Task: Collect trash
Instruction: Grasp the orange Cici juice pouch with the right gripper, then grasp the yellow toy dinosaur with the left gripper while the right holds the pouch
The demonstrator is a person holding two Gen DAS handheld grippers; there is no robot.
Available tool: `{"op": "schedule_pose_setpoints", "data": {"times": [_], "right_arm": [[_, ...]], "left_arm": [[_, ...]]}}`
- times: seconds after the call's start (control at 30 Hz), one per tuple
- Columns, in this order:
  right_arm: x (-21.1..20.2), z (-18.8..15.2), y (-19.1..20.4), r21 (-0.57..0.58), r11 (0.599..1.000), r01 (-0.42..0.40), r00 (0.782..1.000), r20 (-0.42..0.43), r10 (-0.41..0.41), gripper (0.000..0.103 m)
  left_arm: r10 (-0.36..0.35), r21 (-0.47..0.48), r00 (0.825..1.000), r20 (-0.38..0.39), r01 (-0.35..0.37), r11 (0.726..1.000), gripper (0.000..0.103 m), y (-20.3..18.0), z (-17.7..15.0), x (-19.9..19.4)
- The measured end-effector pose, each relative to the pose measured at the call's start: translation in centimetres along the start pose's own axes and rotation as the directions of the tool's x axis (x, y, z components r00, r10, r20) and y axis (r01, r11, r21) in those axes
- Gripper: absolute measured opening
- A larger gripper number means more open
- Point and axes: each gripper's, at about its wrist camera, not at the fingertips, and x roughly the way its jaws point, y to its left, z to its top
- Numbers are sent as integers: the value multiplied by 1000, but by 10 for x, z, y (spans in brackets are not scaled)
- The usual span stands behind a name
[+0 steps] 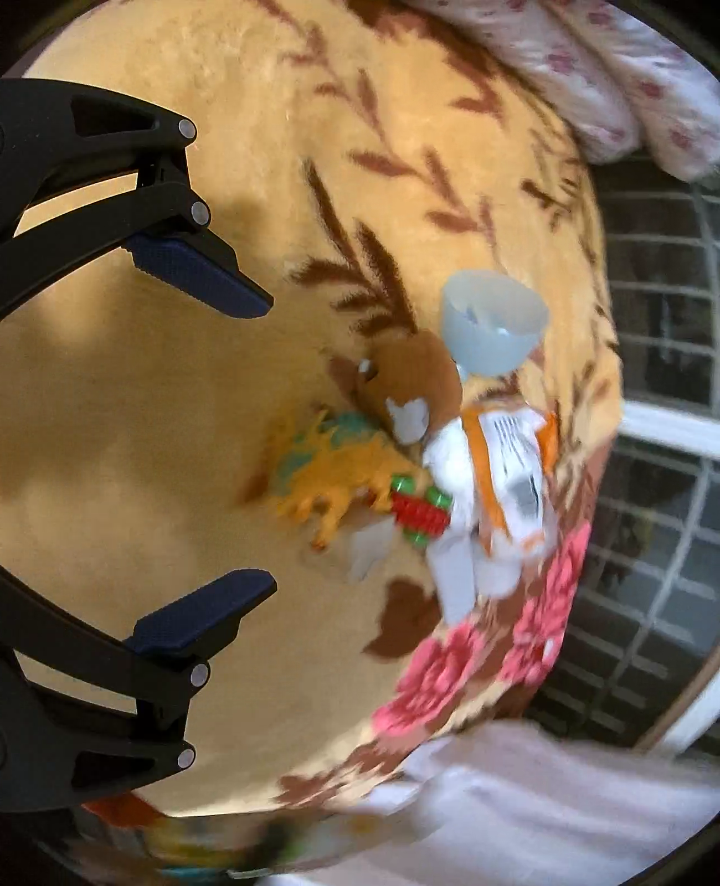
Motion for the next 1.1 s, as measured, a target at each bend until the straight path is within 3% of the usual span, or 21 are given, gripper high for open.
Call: {"op": "schedule_pose_setpoints", "data": {"times": [0.1,0.33,0.47,0.63,0.77,0.87,0.97,1.1], "right_arm": [[-9,-17,-8,12,1000,-22,1000,13,21,43],[-10,-28,-29,37,998,-45,999,27,44,43],[-11,-33,-37,50,998,-48,998,33,46,43],[-9,-36,-46,71,996,-51,998,35,48,44],[-9,-37,-47,75,996,-48,998,37,46,44],[-7,-38,-49,83,995,-50,998,33,47,44],[-5,-41,-51,90,995,-49,999,25,47,44],[-5,-43,-52,93,995,-42,999,24,40,44]], "left_arm": [[20,-34,1000,-20,-20,999,90,0,9,16],[124,49,992,-26,-123,991,93,-19,14,31],[231,123,973,-29,-226,966,93,-19,3,33],[211,78,978,-7,-209,975,93,-11,5,31],[212,107,977,-6,-210,972,93,-25,13,35],[270,135,963,-17,-266,955,93,-32,19,47],[255,78,965,-60,-250,965,93,-21,26,57],[246,6,968,-43,-246,969,88,-9,27,52]]}}
